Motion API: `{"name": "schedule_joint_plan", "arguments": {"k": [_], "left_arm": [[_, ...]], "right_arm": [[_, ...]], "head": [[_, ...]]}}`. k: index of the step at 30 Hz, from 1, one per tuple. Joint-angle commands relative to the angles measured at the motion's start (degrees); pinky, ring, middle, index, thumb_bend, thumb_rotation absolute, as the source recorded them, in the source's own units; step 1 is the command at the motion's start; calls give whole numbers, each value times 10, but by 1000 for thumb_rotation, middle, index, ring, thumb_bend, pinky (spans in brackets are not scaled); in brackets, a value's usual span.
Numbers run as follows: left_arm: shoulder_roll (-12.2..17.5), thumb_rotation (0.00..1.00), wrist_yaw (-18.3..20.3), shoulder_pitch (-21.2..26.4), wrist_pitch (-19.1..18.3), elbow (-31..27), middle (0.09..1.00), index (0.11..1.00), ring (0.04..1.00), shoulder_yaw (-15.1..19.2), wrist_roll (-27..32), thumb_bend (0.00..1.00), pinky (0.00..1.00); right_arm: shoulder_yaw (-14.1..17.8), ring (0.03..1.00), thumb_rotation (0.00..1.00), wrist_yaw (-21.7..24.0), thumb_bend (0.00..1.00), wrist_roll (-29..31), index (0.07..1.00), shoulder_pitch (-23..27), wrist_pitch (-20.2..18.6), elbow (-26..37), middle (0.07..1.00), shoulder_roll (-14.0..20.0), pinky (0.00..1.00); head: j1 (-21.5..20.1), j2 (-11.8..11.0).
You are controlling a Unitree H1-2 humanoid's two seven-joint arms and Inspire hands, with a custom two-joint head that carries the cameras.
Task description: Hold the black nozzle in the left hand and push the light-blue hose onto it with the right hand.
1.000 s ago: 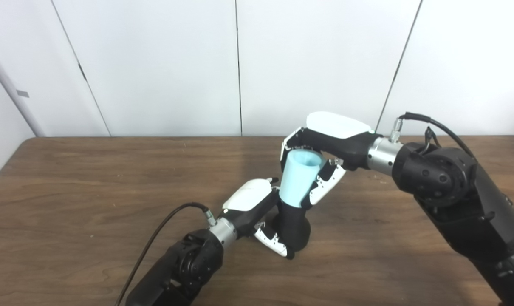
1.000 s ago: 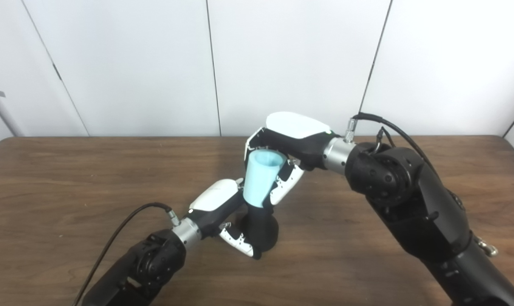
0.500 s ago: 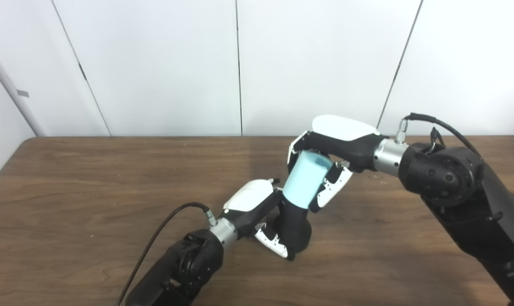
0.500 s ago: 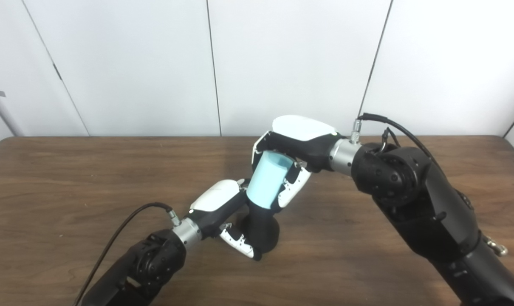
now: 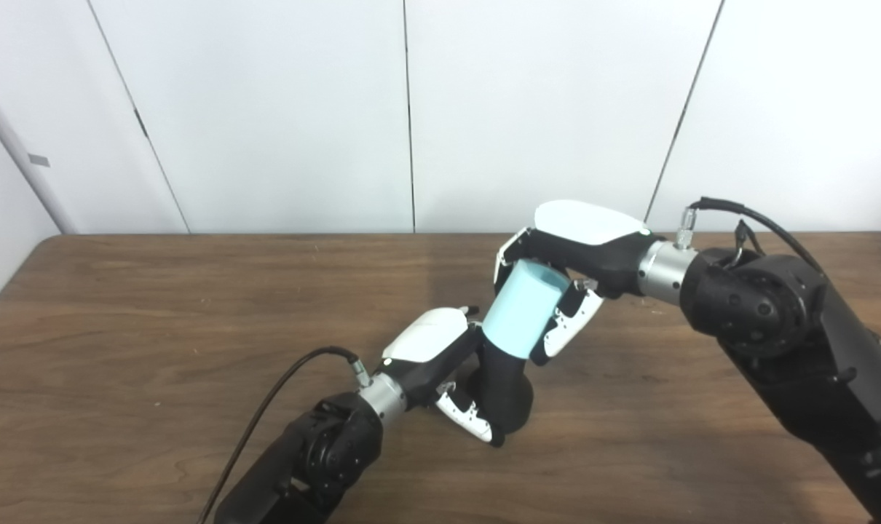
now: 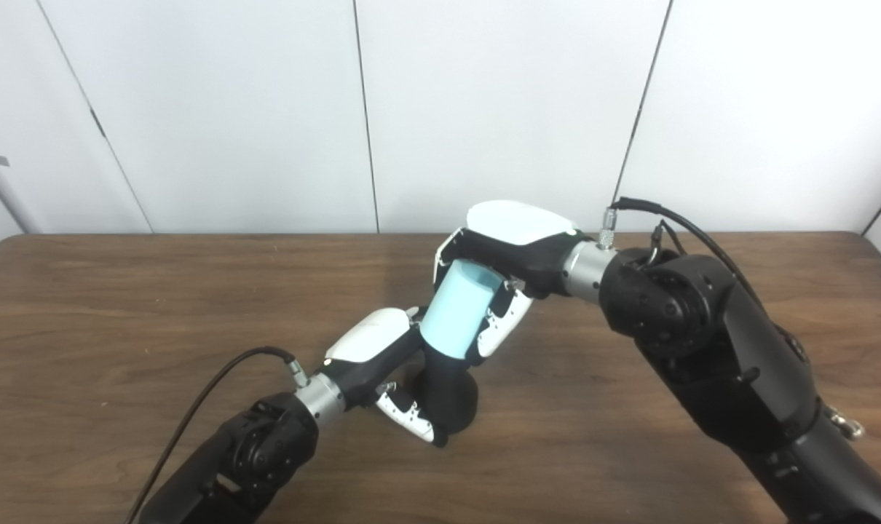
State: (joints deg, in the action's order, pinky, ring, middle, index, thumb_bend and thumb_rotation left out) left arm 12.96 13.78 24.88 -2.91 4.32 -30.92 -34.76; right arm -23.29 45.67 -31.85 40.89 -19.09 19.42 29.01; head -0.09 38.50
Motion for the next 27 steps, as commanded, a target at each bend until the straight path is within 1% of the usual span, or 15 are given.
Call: {"name": "schedule_joint_plan", "arguments": {"k": [1,6,10,16,21,23,27], "left_arm": [[8,0,48,-22,-24,27,453,500,605,-20,-13,526,1000],[8,0,50,-20,-23,30,452,500,604,-21,-13,526,1000],[8,0,52,-19,-24,31,452,500,604,-21,-11,526,1000],[9,0,56,-19,-25,28,452,500,604,-21,-9,526,1000],[9,0,59,-18,-27,27,456,499,604,-20,-8,526,1000],[10,0,61,-19,-28,26,457,498,604,-20,-7,526,1000],[10,0,64,-18,-29,27,462,496,601,-20,-7,526,1000]], "right_arm": [[-4,378,0,11,514,12,530,23,19,19,459,-2,308],[-2,370,0,11,514,20,528,27,31,18,446,-1,278],[-3,369,0,20,514,18,529,33,26,24,446,0,274],[-4,371,0,34,514,17,530,42,27,28,453,0,283],[-8,382,0,43,515,21,527,50,40,28,473,2,311],[-11,384,0,46,515,22,526,51,52,26,477,4,315],[-25,379,0,49,514,18,526,55,93,19,475,12,306]], "head": [[0,1],[1,2],[2,3],[1,5],[1,6],[2,7],[1,8]]}}
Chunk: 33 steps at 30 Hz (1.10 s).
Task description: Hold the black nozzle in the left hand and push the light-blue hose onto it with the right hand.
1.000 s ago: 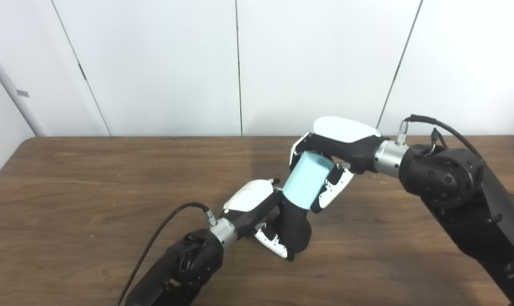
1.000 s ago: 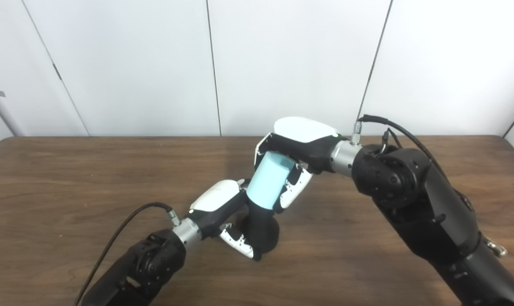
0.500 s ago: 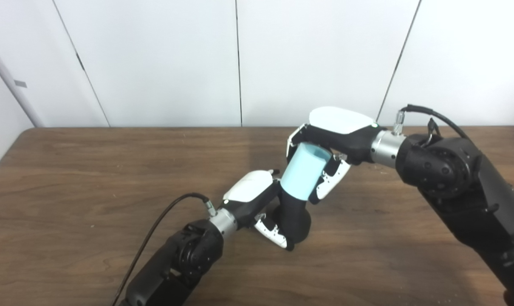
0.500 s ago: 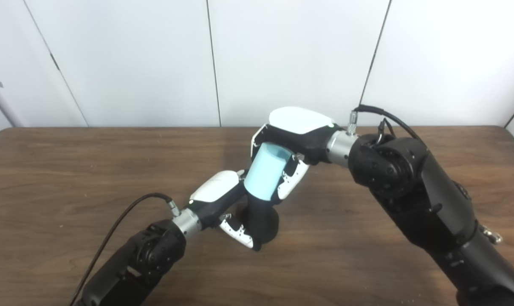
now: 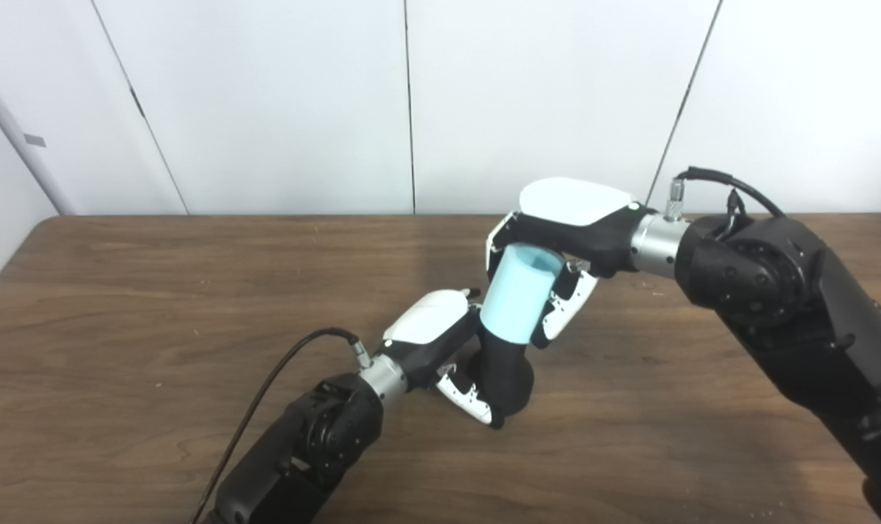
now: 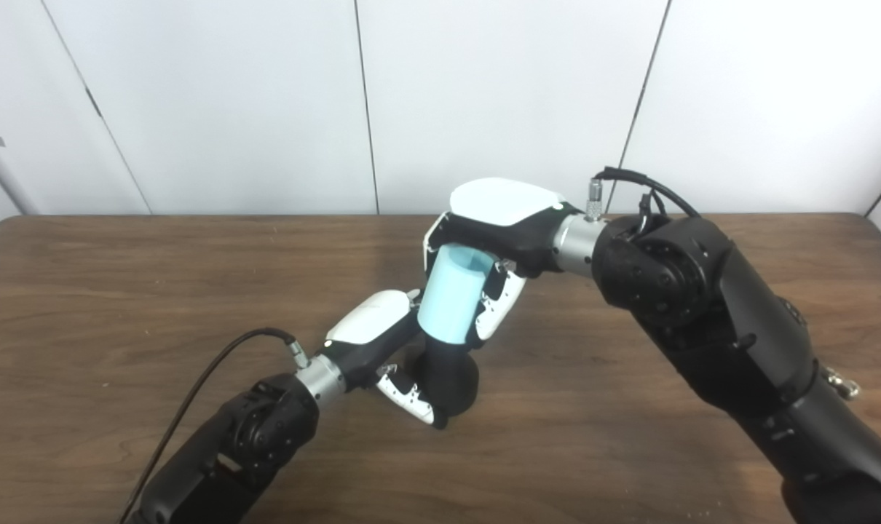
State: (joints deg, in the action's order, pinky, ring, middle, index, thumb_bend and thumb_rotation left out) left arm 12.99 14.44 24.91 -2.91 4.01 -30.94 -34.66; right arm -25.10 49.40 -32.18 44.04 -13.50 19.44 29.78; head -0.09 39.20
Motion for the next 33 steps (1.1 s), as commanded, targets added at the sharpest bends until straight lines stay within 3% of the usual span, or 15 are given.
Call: {"name": "schedule_joint_plan", "arguments": {"k": [1,15,33], "left_arm": [[10,0,58,-18,-30,29,462,496,601,-19,-8,526,1000],[10,0,68,-15,-35,26,461,497,600,-20,-11,526,1000],[9,0,74,-16,-41,23,464,496,603,-21,-13,526,1000]], "right_arm": [[-10,379,0,14,514,20,527,25,45,16,475,5,304],[-18,396,0,29,515,11,522,35,68,12,497,4,333],[-44,409,0,23,516,-11,516,11,90,0,492,-14,370]], "head": [[1,1],[-1,5],[0,9]]}}
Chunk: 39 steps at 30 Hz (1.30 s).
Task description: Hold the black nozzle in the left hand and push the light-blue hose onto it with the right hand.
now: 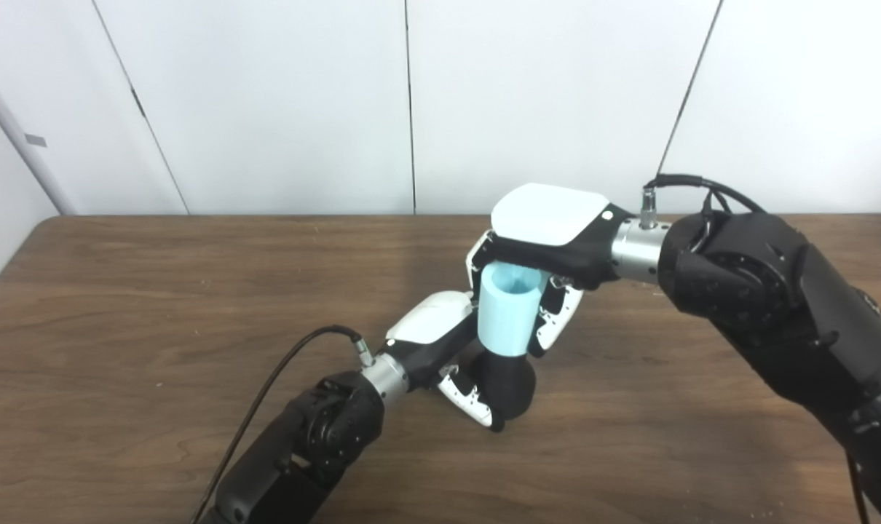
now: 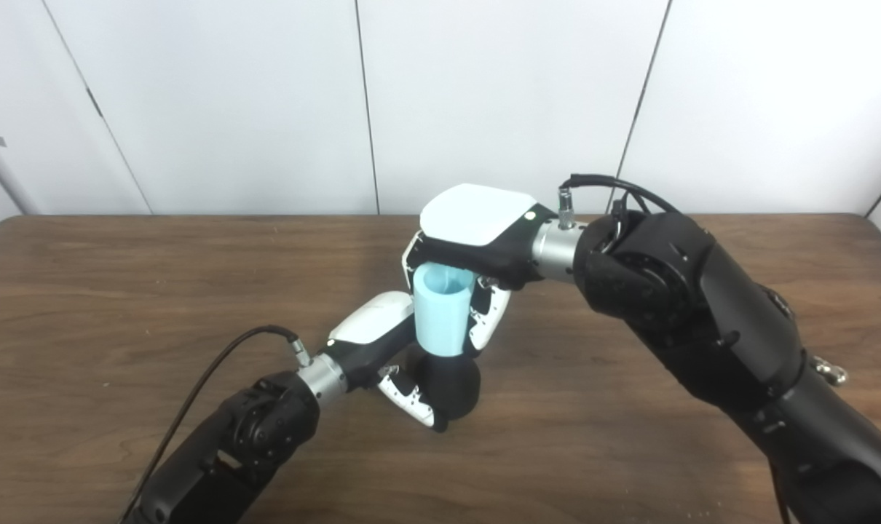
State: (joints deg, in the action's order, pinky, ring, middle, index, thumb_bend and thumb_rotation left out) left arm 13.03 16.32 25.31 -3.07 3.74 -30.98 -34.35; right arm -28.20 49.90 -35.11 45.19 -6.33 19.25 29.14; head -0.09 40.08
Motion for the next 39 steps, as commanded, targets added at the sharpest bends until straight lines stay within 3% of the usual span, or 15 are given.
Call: {"name": "schedule_joint_plan", "arguments": {"k": [1,19,24,39], "left_arm": [[9,0,56,-20,-40,24,464,496,603,-21,-16,526,1000],[10,0,56,-22,-42,23,465,495,603,-19,-12,526,1000],[11,0,55,-22,-42,22,466,495,600,-17,-11,526,1000],[10,0,55,-22,-44,19,466,495,598,-17,-12,526,1000]], "right_arm": [[-13,411,0,18,516,19,515,-1,19,2,491,-8,365],[-8,423,0,10,517,4,506,-33,17,-5,494,0,413],[-2,416,0,8,516,3,510,-48,3,-7,502,2,366],[3,408,0,-13,514,-9,510,-92,-33,6,517,-1,378]], "head": [[0,0],[1,4],[-1,6],[-1,12]]}}
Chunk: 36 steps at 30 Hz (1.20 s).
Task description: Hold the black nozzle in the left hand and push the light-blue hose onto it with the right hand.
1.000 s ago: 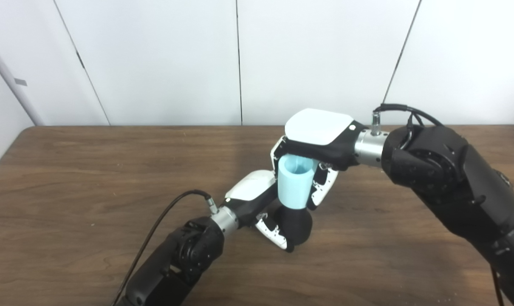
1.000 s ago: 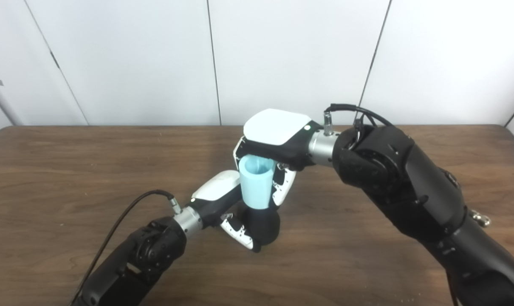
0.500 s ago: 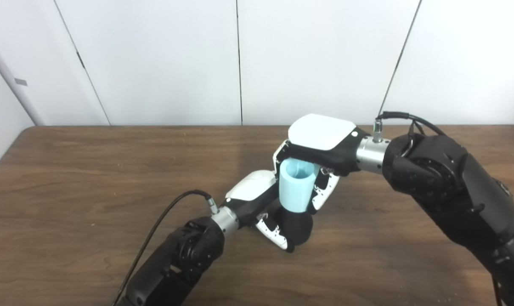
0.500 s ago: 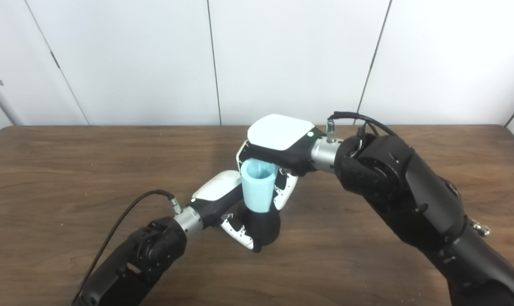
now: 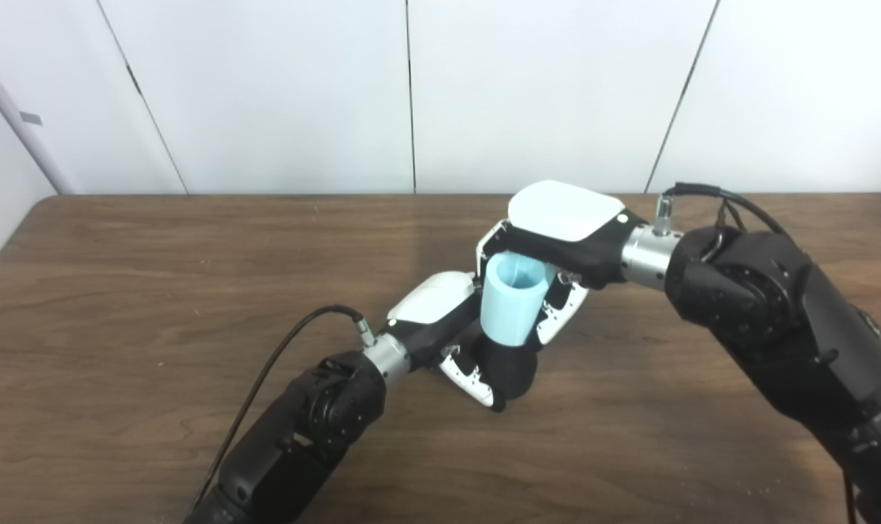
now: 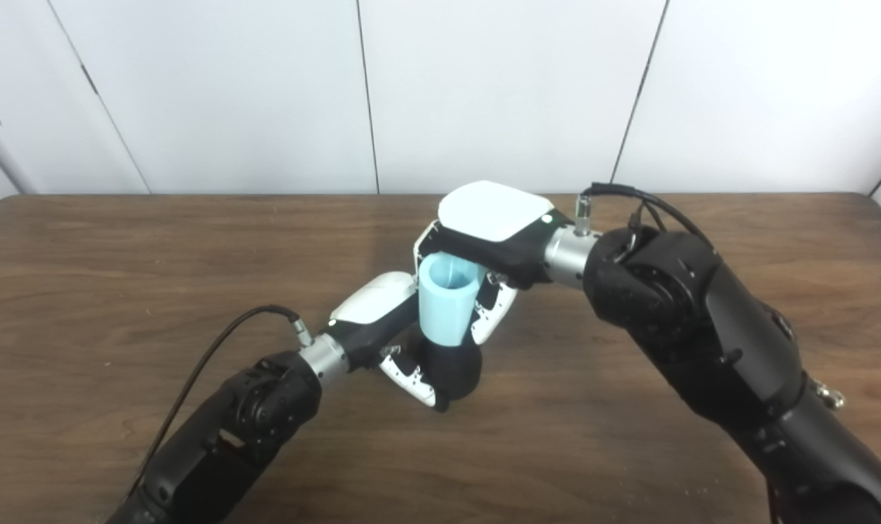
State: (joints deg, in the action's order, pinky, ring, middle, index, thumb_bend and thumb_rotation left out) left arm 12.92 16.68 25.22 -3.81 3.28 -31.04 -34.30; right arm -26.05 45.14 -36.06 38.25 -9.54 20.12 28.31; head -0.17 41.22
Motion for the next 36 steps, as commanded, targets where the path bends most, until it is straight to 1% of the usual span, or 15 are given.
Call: {"name": "schedule_joint_plan", "arguments": {"k": [1,10,15,16,17,18,19,20,21,25,26,28,30,33,36], "left_arm": [[11,0,51,-21,-37,24,466,495,598,-16,-12,526,1000],[10,0,52,-20,-39,23,466,495,601,-16,-13,526,1000],[10,0,51,-20,-38,26,466,495,606,-16,-12,526,1000],[10,0,51,-20,-38,27,466,495,606,-16,-12,526,1000],[9,0,51,-20,-38,27,466,495,606,-17,-13,526,1000],[9,0,51,-20,-38,29,466,495,606,-17,-13,526,1000],[9,0,51,-20,-38,29,466,495,606,-17,-13,526,1000],[8,0,52,-19,-38,29,466,495,606,-18,-13,526,1000],[8,0,52,-19,-38,31,466,495,606,-17,-12,526,1000],[8,0,53,-17,-38,31,466,495,606,-18,-12,526,1000],[8,0,53,-17,-38,31,466,495,606,-18,-12,526,1000],[8,0,54,-16,-37,32,466,495,607,-18,-11,526,1000],[9,0,54,-16,-37,32,466,495,607,-19,-12,526,1000],[8,0,54,-15,-36,33,466,495,607,-19,-12,526,1000],[8,0,54,-14,-36,35,466,495,607,-20,-12,526,1000]], "right_arm": [[-19,408,0,33,514,1,510,-23,-2,-2,516,7,378],[-22,407,0,28,514,-1,514,-28,1,-3,512,5,369],[-12,392,0,32,512,17,542,-17,-11,6,498,3,342],[-9,490,17,32,679,20,627,-14,-13,9,601,4,373],[-4,541,27,26,764,24,670,-10,-10,14,655,4,390],[1,623,92,20,838,27,725,-5,-7,19,746,4,423],[6,679,140,14,893,29,763,0,-2,24,809,3,459],[12,715,168,8,924,32,788,4,3,29,845,2,509],[17,752,190,2,946,34,815,8,8,32,880,2,557],[37,870,252,-26,995,36,919,21,39,31,975,4,667],[42,894,267,-31,998,34,941,23,46,31,988,4,695],[54,929,285,-37,1000,33,974,26,54,32,997,3,745],[68,980,304,-42,1000,40,998,27,59,34,1000,3,824],[89,997,310,-43,1000,59,1000,28,56,37,1000,2,852],[102,1000,317,-41,1000,75,1000,28,55,38,1000,5,874]], "head": [[0,0],[0,2],[-1,0],[-1,0],[-1,0],[-2,0],[-2,0],[-2,0],[-3,-2],[-2,-3],[-2,-3],[-2,-3],[-2,-3],[-4,-3],[-3,-3]]}}
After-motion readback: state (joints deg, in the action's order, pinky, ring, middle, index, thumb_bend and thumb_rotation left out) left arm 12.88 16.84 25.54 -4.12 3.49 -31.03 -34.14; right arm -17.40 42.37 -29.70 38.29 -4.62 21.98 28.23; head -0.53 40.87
